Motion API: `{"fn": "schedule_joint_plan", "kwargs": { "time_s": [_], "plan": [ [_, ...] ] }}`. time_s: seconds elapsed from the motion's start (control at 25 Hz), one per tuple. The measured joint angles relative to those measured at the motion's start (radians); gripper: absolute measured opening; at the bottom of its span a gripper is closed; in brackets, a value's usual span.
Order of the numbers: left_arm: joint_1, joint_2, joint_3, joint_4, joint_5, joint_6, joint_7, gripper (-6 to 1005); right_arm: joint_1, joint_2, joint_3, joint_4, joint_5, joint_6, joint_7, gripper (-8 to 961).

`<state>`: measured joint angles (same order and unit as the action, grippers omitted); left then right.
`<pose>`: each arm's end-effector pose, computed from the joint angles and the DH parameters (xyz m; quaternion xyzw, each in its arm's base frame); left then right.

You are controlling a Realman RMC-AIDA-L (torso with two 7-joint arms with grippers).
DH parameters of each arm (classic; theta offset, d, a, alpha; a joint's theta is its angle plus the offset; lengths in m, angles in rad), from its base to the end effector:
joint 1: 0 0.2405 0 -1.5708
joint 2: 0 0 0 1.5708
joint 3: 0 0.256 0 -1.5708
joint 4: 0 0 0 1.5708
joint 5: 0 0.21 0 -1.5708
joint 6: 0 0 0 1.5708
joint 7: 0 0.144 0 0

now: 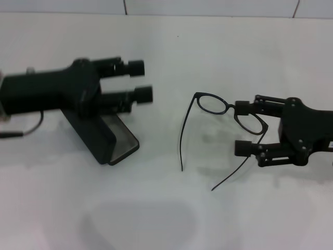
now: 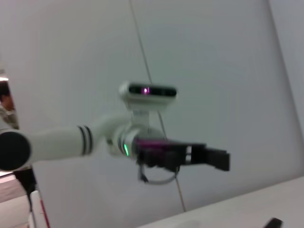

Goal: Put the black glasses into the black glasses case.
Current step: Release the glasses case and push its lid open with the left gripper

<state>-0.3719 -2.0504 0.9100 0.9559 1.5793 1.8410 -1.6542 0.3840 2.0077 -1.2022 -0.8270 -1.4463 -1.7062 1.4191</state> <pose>-0.2129 0.2927 0.0550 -0.9122 -0.1788 -0.3672 0.0317 0.2099 0.2930 0.0131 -0.9308 0.1148 0.3467 0.0145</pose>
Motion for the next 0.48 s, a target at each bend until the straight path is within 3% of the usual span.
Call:
{"fn": "schedule_joint_plan", "kwargs": {
  "time_s": [0.12, 0.24, 0.36, 0.48],
  "plan": [
    [0.044, -0.038, 0.019, 0.356, 0.132, -0.110, -0.273, 761, -0.015, -0.004, 0.011, 0.004, -0.001, 0.007, -0.001, 872],
    [0.072, -0.041, 0.111, 0.625, 0.296, -0.208, -0.534, 753, -0.033, -0.004, 0.028, 0.010, 0.000, 0.008, -0.008, 872],
    [0.062, -0.039, 0.206, 0.795, 0.519, -0.264, -0.738, 736, -0.055, -0.002, 0.063, 0.017, 0.001, 0.003, -0.021, 872],
    [0.041, -0.039, 0.272, 0.864, 0.696, -0.290, -0.921, 724, -0.059, -0.002, 0.073, 0.031, 0.002, 0.001, -0.035, 872]
  ]
}}
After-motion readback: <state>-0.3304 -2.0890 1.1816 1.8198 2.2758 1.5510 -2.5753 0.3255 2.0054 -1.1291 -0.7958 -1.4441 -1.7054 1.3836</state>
